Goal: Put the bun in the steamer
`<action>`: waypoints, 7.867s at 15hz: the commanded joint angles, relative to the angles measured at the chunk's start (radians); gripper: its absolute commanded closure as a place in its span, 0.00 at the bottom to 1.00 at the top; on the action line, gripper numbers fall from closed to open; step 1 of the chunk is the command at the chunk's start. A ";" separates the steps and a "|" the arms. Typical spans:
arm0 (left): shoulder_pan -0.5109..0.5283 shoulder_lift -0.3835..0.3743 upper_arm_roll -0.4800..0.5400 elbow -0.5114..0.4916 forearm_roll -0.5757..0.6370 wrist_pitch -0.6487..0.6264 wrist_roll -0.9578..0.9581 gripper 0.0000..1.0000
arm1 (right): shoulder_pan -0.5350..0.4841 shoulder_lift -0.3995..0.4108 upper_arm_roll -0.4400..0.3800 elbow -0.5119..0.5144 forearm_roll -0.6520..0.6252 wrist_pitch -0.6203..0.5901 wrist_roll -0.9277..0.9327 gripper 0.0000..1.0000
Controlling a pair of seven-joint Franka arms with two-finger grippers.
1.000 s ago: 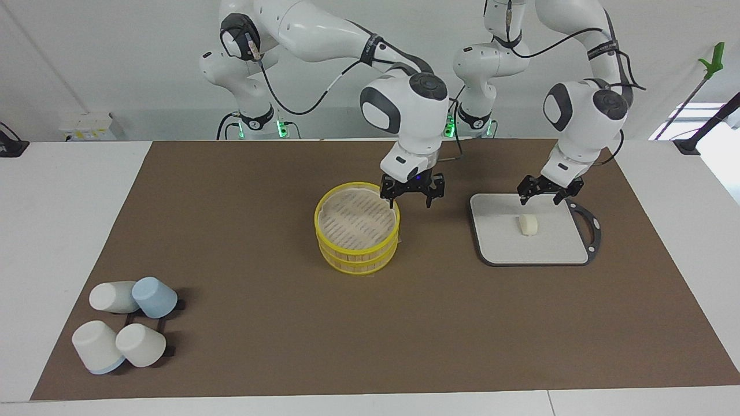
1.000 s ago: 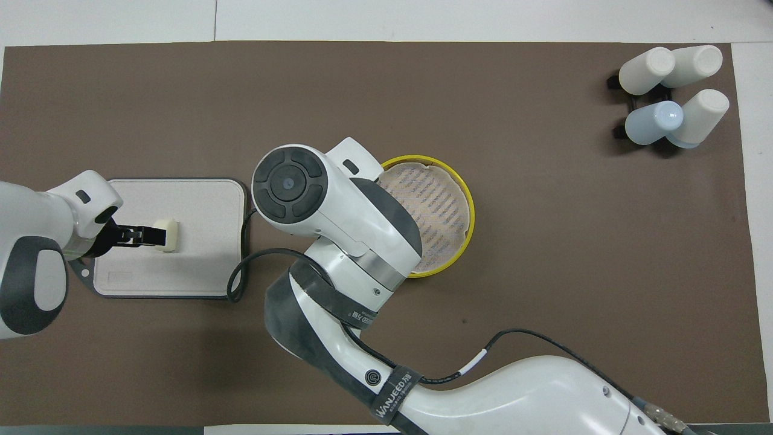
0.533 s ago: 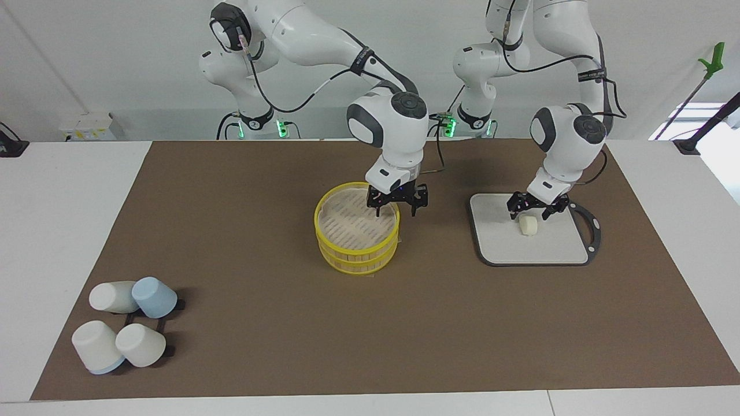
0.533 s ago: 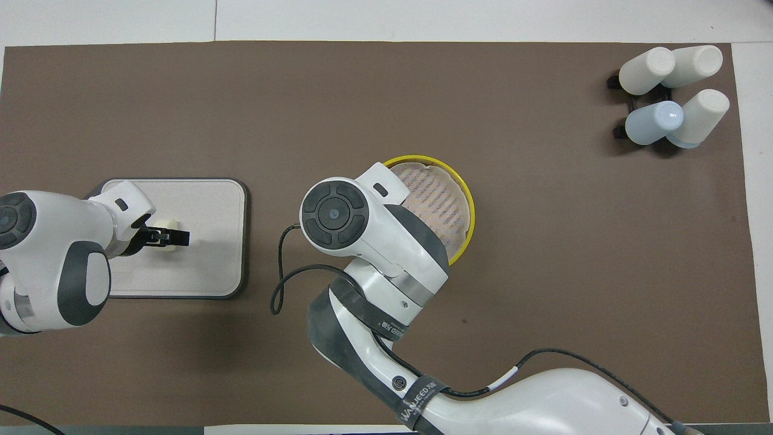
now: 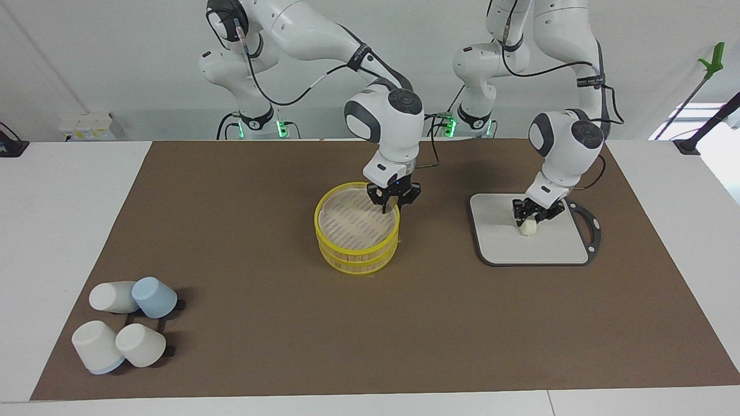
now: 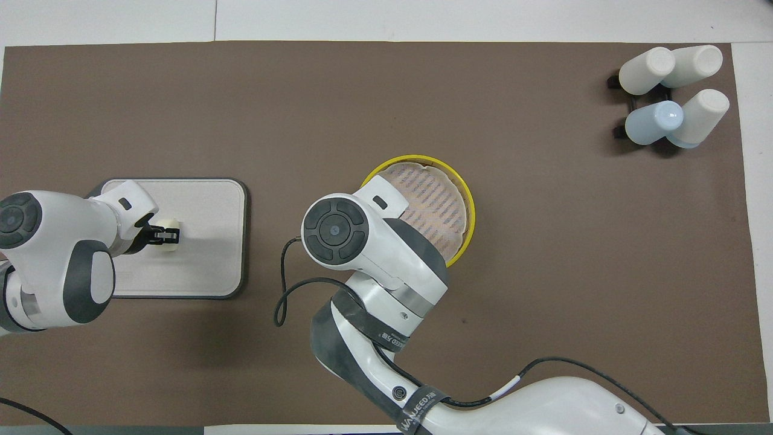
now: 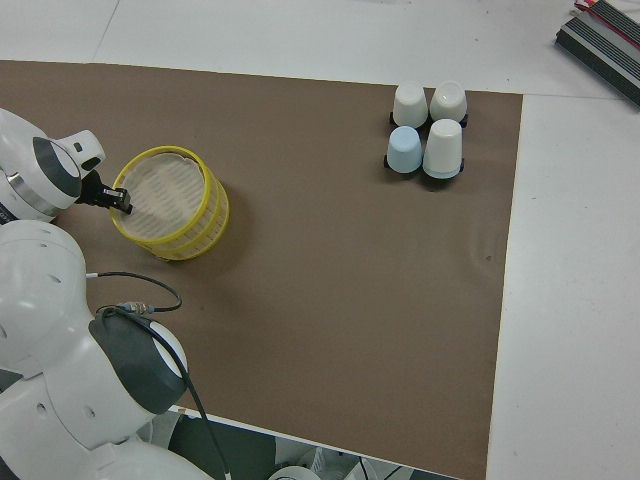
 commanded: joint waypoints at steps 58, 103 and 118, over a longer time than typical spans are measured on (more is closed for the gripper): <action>-0.091 -0.151 -0.013 0.596 0.048 -0.860 -0.274 0.00 | -0.054 0.093 0.001 0.259 0.011 -0.153 -0.005 1.00; -0.104 -0.082 0.019 0.738 0.002 -0.928 -0.234 0.00 | -0.055 0.069 0.001 0.046 0.101 0.113 0.125 1.00; -0.095 -0.090 0.025 0.735 -0.002 -0.911 -0.217 0.00 | -0.072 0.062 -0.002 0.067 0.081 0.130 0.113 0.39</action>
